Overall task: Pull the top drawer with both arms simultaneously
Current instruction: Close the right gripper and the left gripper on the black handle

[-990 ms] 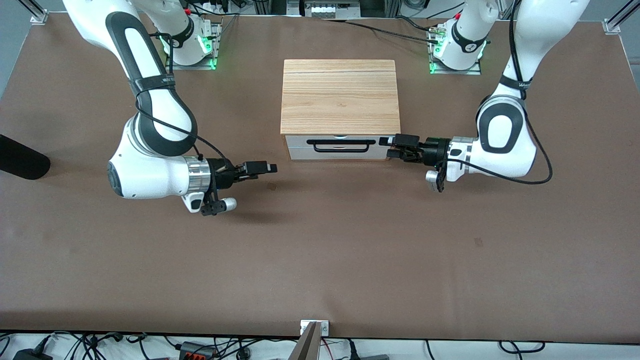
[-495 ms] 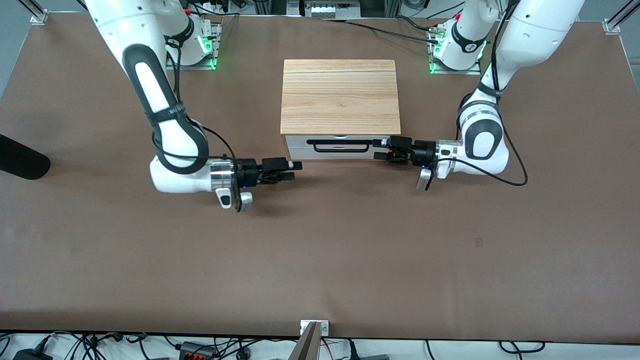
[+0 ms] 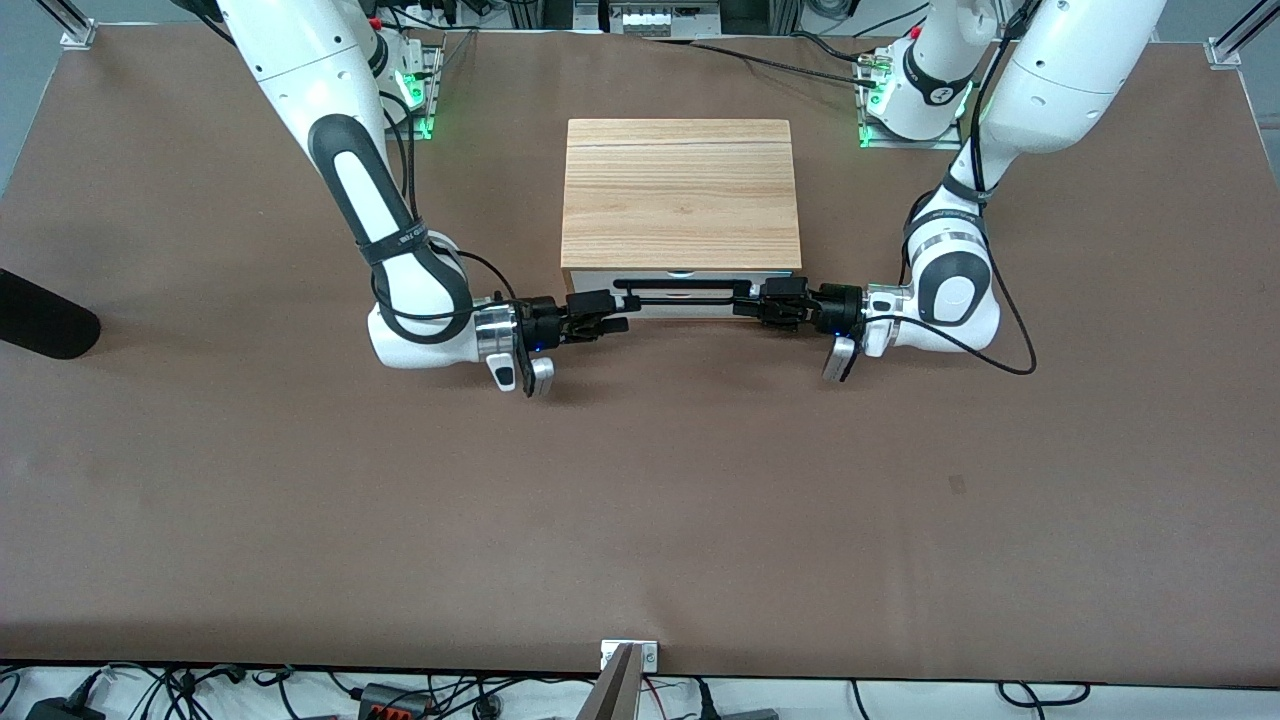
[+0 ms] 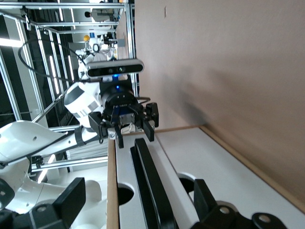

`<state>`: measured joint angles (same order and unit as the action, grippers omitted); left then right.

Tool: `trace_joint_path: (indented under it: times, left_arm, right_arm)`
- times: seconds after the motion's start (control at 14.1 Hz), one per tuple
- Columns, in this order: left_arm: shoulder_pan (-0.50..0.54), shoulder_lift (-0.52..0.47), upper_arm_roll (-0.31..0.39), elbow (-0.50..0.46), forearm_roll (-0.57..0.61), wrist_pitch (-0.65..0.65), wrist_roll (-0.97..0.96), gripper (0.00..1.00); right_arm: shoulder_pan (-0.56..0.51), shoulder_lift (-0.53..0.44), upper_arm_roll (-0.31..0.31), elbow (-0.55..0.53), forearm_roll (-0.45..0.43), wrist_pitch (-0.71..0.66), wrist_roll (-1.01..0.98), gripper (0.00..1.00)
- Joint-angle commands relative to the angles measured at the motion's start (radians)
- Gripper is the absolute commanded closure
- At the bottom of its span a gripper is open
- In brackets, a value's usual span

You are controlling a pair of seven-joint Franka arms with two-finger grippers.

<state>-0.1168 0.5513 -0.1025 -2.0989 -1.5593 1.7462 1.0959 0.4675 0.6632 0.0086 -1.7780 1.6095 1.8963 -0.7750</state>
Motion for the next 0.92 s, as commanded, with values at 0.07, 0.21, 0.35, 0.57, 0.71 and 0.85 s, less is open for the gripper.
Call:
trace_joint_path:
  times: [0.07, 0.21, 0.35, 0.57, 0.71, 0.85]
  left_arm:
    - [-0.003, 0.013, -0.005, -0.001, -0.025, -0.014, 0.027, 0.57]
    - [-0.004, 0.022, -0.005, -0.001, -0.025, -0.022, 0.028, 0.62]
    - [-0.004, 0.027, -0.005, -0.001, -0.025, -0.033, 0.028, 0.65]
    - [-0.003, 0.038, -0.025, -0.001, -0.025, -0.046, 0.028, 0.66]
    - [0.0, 0.039, -0.025, -0.001, -0.025, -0.056, 0.028, 0.74]
    - [0.002, 0.039, -0.025, 0.0, -0.025, -0.06, 0.03, 0.81]
  right_arm:
    - [-0.004, 0.004, -0.004, -0.083, 0.105, -0.103, -0.151, 0.0]
    - [0.0, 0.05, -0.002, -0.093, 0.153, -0.137, -0.258, 0.0]
    - [0.003, 0.068, -0.001, -0.093, 0.165, -0.146, -0.3, 0.0]
    - [0.002, 0.067, 0.014, -0.092, 0.185, -0.145, -0.3, 0.1]
    - [0.003, 0.067, 0.016, -0.089, 0.219, -0.145, -0.302, 0.18]
    - [0.016, 0.067, 0.017, -0.084, 0.237, -0.145, -0.302, 0.24]
